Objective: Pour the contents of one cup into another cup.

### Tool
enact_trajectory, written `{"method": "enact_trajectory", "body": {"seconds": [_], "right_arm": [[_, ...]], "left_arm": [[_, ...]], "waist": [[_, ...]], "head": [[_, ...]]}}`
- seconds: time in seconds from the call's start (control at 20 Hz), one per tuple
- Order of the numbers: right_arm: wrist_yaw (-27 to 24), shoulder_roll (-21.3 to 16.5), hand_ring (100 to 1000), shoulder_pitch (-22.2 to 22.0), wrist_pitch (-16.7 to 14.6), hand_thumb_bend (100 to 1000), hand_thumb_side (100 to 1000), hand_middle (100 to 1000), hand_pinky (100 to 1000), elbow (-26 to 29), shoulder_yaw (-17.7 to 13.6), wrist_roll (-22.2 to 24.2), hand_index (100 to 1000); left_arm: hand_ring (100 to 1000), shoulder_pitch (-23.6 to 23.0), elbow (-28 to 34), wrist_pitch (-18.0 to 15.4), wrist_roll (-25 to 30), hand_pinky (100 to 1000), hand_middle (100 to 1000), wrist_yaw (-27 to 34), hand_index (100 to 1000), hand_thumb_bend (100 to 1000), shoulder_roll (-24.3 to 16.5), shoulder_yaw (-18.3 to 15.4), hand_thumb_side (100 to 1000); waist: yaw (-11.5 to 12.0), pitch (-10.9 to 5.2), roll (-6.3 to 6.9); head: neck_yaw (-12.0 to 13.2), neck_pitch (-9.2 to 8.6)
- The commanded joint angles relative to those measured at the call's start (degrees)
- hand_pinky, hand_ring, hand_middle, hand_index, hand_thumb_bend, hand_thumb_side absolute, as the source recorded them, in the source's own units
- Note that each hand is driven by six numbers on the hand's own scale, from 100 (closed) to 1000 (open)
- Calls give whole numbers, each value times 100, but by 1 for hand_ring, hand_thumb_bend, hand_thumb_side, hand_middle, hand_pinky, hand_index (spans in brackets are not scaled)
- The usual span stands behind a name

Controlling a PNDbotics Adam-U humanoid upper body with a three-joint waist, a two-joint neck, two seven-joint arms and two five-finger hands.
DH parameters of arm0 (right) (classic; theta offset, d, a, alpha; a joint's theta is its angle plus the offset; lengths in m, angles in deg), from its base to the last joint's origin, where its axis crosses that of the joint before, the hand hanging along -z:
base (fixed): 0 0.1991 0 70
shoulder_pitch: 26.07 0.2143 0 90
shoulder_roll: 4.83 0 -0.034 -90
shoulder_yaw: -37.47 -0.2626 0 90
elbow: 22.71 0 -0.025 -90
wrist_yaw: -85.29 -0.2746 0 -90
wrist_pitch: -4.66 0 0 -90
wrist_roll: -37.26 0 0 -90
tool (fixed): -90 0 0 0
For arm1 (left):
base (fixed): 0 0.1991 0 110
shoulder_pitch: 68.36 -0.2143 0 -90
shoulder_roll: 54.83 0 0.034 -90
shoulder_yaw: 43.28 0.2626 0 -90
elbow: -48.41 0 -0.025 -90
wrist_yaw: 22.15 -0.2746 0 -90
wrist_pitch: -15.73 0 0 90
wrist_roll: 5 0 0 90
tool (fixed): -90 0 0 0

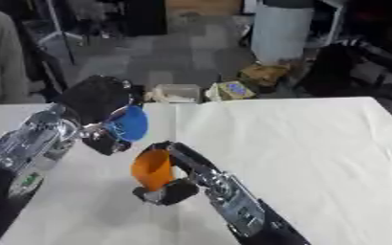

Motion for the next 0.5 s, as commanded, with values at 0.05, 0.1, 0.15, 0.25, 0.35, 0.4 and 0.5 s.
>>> {"method": "enact_trajectory", "body": {"seconds": [0.05,0.1,0.15,0.25,0.35,0.4,0.5], "right_arm": [[-53,-86,319,102,16,239,100,325,364,148,-12,-5,710],[-54,-88,319,101,22,236,100,325,364,148,-13,-13,709],[-52,-92,319,100,28,236,100,325,364,146,-13,-21,709],[-48,-100,319,98,37,230,100,325,363,139,-15,-38,709],[-48,-104,318,96,44,230,100,325,363,137,-16,-53,708],[-49,-106,318,95,48,228,100,325,362,136,-15,-59,708],[-49,-111,318,93,55,228,100,324,362,132,-15,-67,708]], "left_arm": [[189,143,52,-70,-26,130,171,-162,609,165,-1,0,116],[190,137,57,-91,-29,133,171,-198,610,164,-3,6,117],[190,131,65,-109,-33,134,171,-224,610,164,-7,11,117],[191,113,89,-135,-35,136,172,-240,611,163,-25,20,118],[191,91,121,-155,-18,139,172,-238,611,160,-42,33,119],[192,82,135,-169,-1,141,171,-240,612,157,-49,44,120],[194,77,183,-211,33,147,173,-269,614,154,-67,66,122]], "waist": [[-15,-76,1],[-18,-76,2],[-19,-77,4],[-21,-77,9],[-25,-79,14],[-27,-80,15],[-28,-81,16]], "head": [[9,-40],[9,-41],[9,-39],[6,-36],[4,-31],[1,-29],[-3,-26]]}}
